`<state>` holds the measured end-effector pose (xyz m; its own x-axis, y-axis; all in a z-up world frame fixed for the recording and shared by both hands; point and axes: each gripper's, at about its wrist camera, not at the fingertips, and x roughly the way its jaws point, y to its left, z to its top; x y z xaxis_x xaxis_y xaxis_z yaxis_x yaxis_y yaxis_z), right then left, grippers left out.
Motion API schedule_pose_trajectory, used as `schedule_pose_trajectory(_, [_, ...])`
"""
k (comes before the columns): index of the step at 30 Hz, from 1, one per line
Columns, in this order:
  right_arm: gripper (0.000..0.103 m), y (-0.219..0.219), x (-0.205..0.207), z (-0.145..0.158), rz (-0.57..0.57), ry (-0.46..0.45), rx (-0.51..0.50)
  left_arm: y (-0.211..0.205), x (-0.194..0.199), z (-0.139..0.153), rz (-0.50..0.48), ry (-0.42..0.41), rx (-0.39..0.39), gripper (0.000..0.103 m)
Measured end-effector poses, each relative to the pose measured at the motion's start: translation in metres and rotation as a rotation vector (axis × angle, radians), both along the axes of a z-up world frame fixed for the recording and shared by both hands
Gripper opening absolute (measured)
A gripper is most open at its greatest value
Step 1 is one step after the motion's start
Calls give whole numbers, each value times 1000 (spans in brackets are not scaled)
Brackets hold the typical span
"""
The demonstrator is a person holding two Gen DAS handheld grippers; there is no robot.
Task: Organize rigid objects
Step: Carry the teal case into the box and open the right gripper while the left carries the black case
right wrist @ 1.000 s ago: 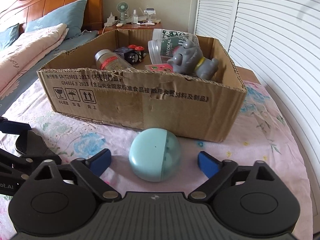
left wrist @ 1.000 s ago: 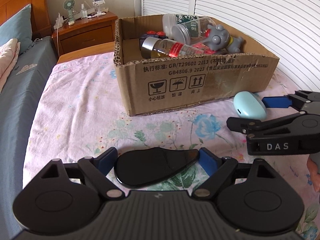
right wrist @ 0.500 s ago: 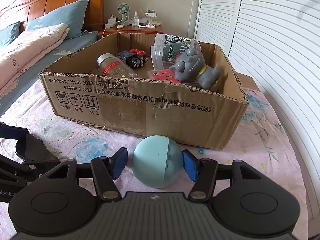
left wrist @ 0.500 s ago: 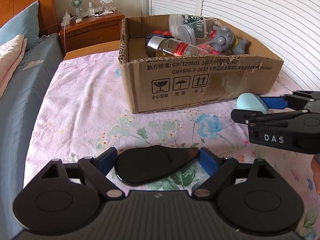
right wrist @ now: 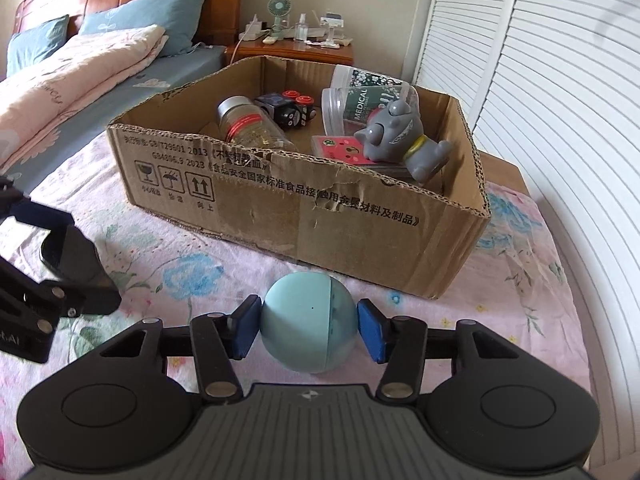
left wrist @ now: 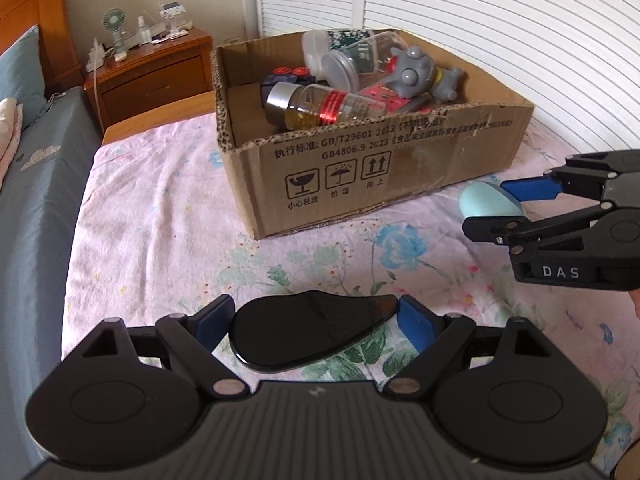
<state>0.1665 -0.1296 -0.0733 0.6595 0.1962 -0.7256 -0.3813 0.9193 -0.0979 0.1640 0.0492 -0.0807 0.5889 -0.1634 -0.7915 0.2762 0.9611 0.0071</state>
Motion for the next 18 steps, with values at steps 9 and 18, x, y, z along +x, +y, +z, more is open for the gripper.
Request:
schedule_pose_trajectory(9, [57, -1, -15, 17, 70, 14, -41, 1, -5, 27, -101, -30, 16, 87])
schedule_pose_trajectory(18, [57, 4, -24, 57, 132, -28, -24, 4, -2, 60, -152, -73, -11, 87])
